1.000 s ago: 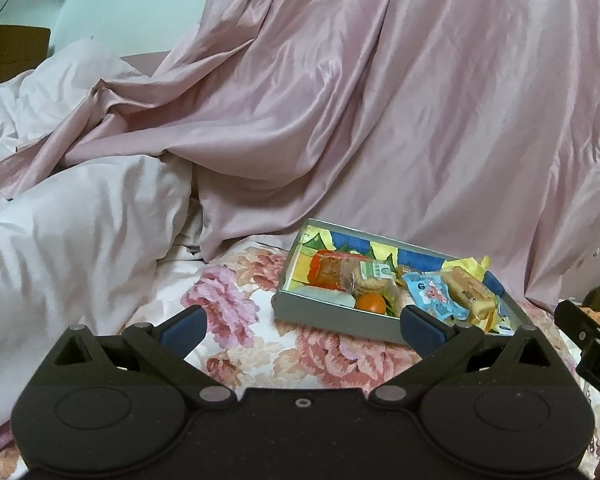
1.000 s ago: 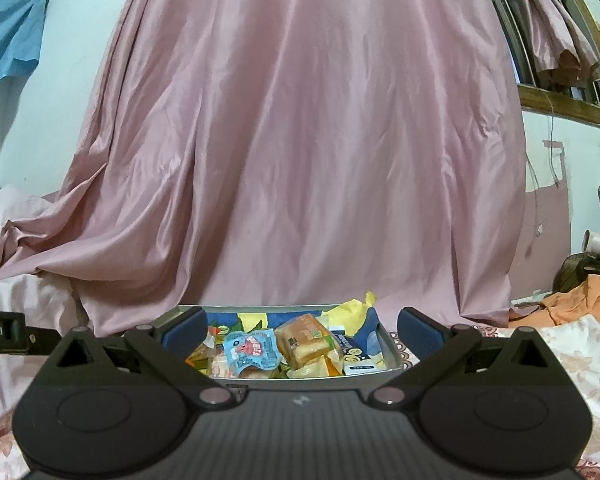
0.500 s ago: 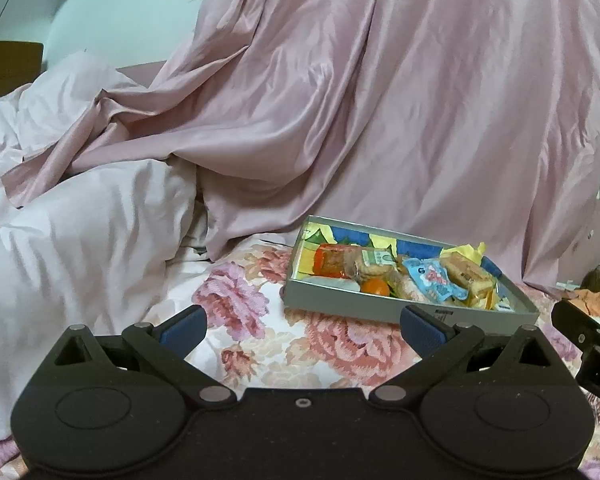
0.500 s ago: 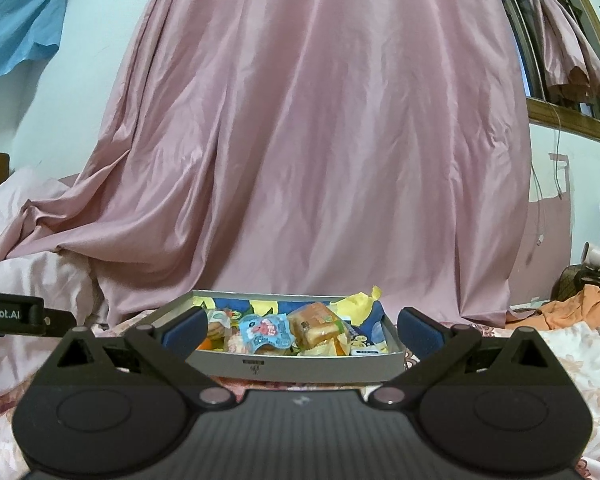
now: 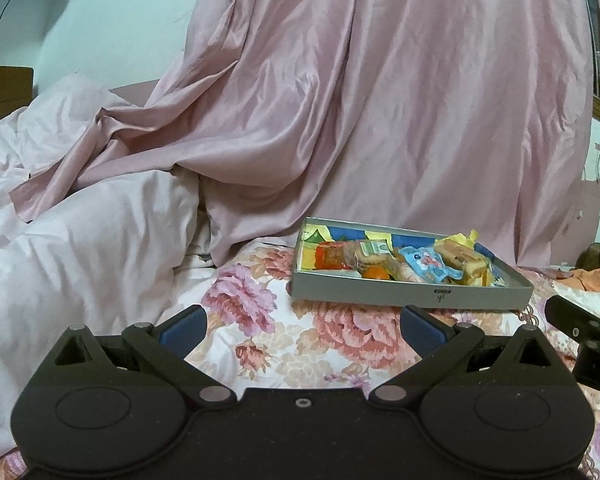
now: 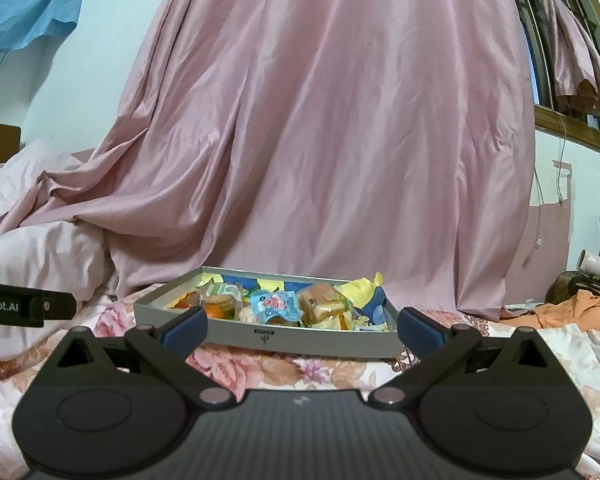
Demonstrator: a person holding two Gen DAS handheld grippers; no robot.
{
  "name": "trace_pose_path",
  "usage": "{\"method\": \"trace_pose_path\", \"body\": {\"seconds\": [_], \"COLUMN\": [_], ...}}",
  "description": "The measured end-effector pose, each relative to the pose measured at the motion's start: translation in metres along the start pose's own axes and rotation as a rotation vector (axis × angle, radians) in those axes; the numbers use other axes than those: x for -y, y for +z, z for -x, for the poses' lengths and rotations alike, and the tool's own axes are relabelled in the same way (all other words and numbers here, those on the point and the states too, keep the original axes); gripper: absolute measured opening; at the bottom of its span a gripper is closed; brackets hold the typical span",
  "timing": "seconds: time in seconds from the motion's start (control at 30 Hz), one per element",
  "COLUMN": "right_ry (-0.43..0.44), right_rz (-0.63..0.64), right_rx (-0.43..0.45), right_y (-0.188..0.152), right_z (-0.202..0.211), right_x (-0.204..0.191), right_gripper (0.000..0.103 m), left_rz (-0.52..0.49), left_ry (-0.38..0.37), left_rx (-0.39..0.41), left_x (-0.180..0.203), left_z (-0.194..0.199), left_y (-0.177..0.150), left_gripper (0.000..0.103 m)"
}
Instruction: Organize snacks
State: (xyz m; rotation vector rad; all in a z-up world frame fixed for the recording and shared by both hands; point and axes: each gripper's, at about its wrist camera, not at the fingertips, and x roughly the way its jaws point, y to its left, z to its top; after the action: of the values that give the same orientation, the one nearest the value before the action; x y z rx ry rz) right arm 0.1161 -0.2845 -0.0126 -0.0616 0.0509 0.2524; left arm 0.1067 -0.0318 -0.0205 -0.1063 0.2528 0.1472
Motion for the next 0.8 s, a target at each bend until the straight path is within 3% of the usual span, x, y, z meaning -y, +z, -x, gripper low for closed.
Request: {"method": "trace_pose_path", "body": {"seconds": [0.8], "right_ry": [-0.032], "right_rz": [0.058], "right_rx": [0.004], "right_y": [-0.019], "right_z": [0.036], "right_x": [-0.025], "right_gripper": [0.103], "left_rz": [0.001], "left_ry": [-0.029], "left_rx": [0.031], "left_x": [-0.028], "left_z": [0.028], "left_y": [-0.036], "left_gripper": [0.102]}}
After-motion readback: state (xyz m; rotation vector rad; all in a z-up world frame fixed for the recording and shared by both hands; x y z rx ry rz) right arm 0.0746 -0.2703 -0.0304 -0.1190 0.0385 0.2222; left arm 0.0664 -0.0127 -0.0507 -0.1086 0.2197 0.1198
